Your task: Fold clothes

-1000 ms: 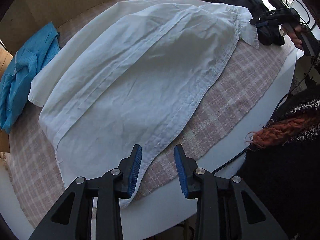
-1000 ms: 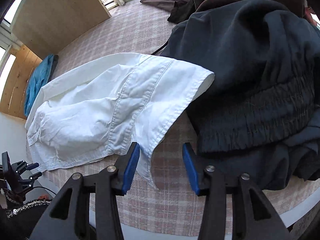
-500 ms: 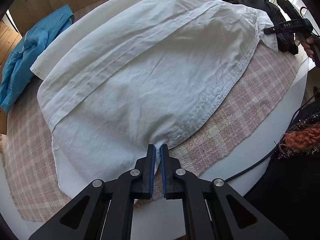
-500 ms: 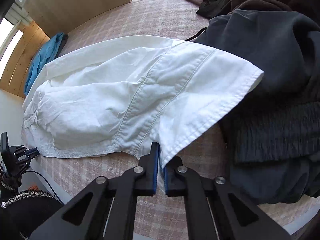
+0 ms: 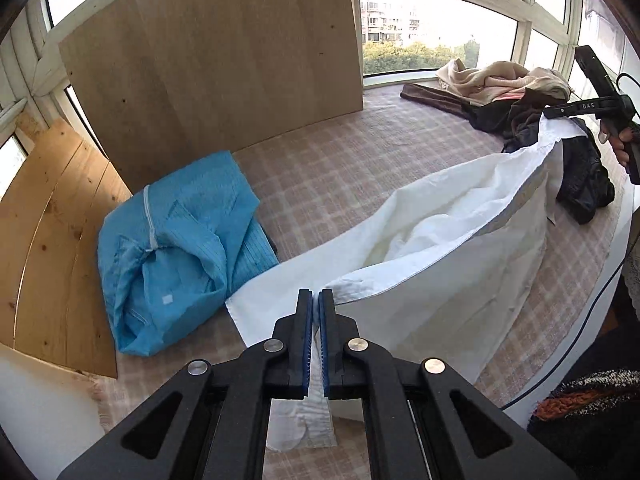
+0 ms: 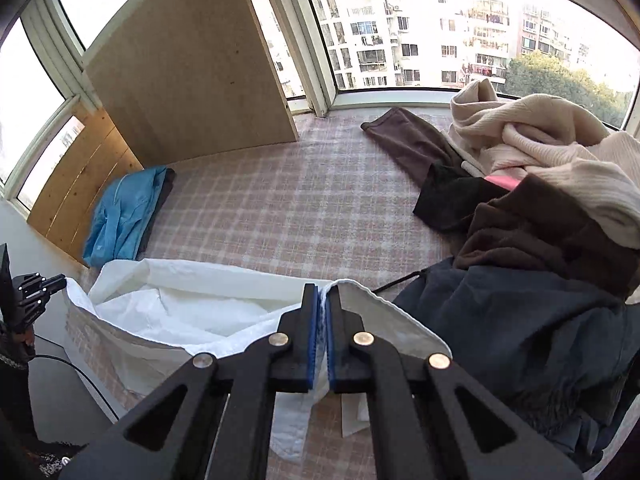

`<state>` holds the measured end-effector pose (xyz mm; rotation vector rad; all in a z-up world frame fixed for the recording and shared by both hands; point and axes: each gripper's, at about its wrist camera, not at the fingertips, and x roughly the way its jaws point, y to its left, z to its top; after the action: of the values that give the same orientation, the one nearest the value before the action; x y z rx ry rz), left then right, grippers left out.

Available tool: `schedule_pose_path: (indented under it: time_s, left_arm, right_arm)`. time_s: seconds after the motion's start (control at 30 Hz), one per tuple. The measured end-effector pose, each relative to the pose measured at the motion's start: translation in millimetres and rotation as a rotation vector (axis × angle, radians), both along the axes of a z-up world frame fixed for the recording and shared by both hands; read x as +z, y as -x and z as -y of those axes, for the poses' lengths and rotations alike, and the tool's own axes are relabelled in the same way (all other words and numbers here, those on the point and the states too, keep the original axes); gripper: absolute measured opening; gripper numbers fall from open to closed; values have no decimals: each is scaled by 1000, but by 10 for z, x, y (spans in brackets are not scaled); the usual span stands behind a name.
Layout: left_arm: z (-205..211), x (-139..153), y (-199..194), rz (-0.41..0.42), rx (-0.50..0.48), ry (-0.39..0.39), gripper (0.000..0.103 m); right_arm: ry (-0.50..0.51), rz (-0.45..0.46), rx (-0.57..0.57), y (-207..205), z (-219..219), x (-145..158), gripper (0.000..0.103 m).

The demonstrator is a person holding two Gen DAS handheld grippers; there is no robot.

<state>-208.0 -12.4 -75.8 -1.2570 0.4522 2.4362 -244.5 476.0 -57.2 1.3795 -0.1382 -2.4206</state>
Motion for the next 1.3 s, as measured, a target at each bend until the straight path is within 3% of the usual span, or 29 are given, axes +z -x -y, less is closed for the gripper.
schedule_pose_path:
  time_s: [0.1,0.2,0.33,0.4,0.47,0.57,0.67,0.77,0.83,0.97,1.1,1.2,1.3]
  left_arm:
    - [-19,-182,559,17,40,57,9]
    - [32,-327,749,43,93,126,10]
    - [137,-217,477,30,96,124,18]
    - [36,-163,213,24,32,119,19]
    - [-125,-145,-54,40,-38,87,28]
    - [-396,-207,-425,88,-116,25,32]
    - [-692,-347,-672,131,-157,6,32]
    - [-1016,-534,-870,154,-219,26,31]
    - [-1203,-651,-960,183,-266,27,31]
    - [-1565,-799,-1102,188,-357,55,32]
    - [-1850,-895,-1128,167,-431,75,40]
    - [-1992,-1020,-1030,188,-449,70,40]
    - [-2077,-1156,-948,207,-450,83,40]
  right_arm:
    - [-77,9,-10,620,60,-149,7]
    - [-194,197,-40,1031,132,-550,13]
    - [-166,182,15,820,31,-536,38]
    - [-132,149,14,620,-118,-440,41]
    - [-98,113,6,401,-296,-368,44]
    - [-235,49,-3,133,-463,-399,50]
    - [-266,99,-13,51,-601,-575,50]
    - [-157,155,-6,15,-630,-697,50]
    - [-138,156,8,13,-538,-737,50]
    - [-230,186,34,96,-290,-890,50]
    - [-192,240,62,182,-262,-1062,49]
    - [-127,277,58,196,-333,-1134,32]
    - [-104,254,67,158,-378,-1098,12]
